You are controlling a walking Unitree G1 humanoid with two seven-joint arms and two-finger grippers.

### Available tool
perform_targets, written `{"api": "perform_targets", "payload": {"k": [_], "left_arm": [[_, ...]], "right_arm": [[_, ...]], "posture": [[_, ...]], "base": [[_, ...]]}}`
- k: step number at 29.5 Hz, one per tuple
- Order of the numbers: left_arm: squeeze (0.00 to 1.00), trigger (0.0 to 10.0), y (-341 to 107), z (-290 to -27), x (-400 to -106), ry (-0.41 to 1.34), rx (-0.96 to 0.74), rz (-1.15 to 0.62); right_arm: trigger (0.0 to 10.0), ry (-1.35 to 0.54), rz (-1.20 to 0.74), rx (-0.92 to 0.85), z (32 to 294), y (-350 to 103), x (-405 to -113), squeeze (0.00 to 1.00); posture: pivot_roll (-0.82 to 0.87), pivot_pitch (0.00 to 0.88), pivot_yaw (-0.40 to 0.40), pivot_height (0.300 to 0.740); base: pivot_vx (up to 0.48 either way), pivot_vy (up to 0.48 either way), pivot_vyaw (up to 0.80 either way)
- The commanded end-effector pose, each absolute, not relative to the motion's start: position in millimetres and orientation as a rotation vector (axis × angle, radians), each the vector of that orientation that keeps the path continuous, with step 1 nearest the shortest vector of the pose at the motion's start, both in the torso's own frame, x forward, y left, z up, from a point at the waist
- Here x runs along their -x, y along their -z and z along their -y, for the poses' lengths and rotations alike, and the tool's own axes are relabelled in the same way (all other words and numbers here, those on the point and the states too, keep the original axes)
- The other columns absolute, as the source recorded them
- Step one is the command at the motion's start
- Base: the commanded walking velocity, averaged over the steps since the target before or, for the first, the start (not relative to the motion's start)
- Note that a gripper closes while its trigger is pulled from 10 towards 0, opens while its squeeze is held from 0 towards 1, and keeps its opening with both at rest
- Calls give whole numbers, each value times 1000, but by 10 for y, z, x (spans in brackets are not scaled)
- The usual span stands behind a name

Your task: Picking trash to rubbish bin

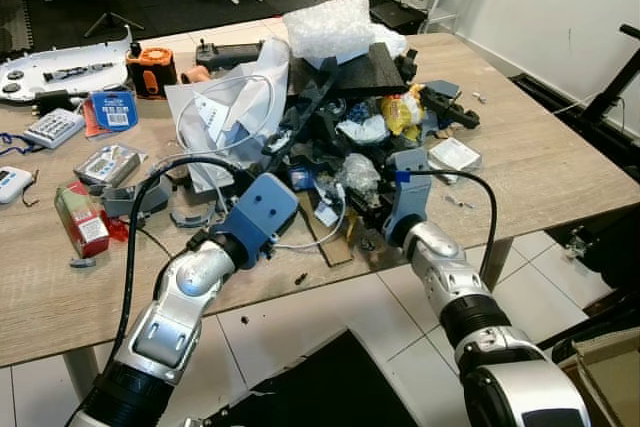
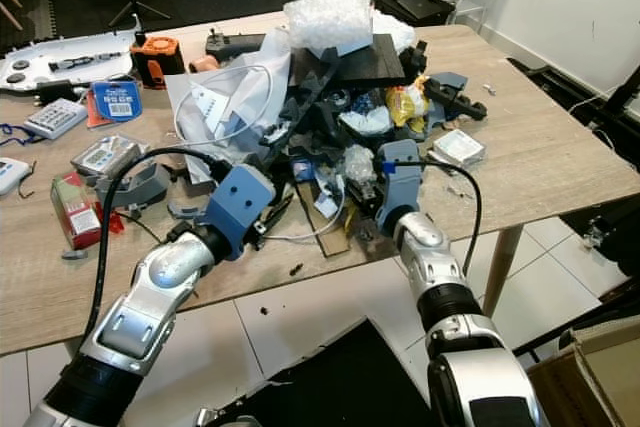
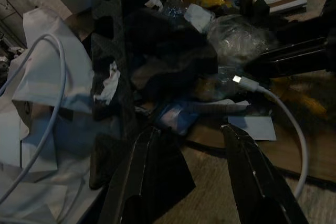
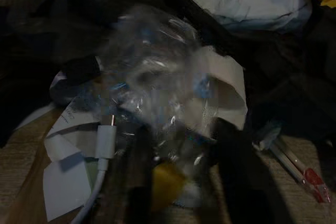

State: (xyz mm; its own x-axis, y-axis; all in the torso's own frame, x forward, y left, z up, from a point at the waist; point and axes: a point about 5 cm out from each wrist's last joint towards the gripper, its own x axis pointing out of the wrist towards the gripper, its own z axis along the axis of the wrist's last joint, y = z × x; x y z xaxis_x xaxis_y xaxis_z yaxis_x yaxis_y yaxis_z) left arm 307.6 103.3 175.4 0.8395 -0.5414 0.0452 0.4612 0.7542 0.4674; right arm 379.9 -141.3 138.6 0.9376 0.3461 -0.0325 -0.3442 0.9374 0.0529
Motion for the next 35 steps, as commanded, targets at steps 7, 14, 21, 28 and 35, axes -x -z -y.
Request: {"api": "perform_targets", "payload": {"k": [7,14,21,28,35], "left_arm": [[0,10000,-1722,-995,-3074,560,-459,176],[0,10000,-1731,-1004,-3075,556,-459,178],[0,10000,-1735,-1015,-3081,556,-461,178],[0,10000,-1724,-990,-3056,571,-459,177],[0,10000,-1724,-981,-3070,575,-457,178]], "right_arm": [[0,-359,-20,-75,1455,-1430,-3804,0],[0,-391,42,-126,1470,-1648,-3826,0],[0,-440,116,-162,1530,-1968,-3820,0],[0,-563,133,-78,1606,-2306,-3655,0],[0,-542,153,-36,1737,-2485,-3619,0]], "posture": [[111,134,-43,740],[112,128,-42,740],[109,127,-42,740],[109,127,-42,740],[100,124,-38,740]], "base": [[0,0,0],[0,0,0],[0,0,0],[0,0,0],[0,0,0]]}}
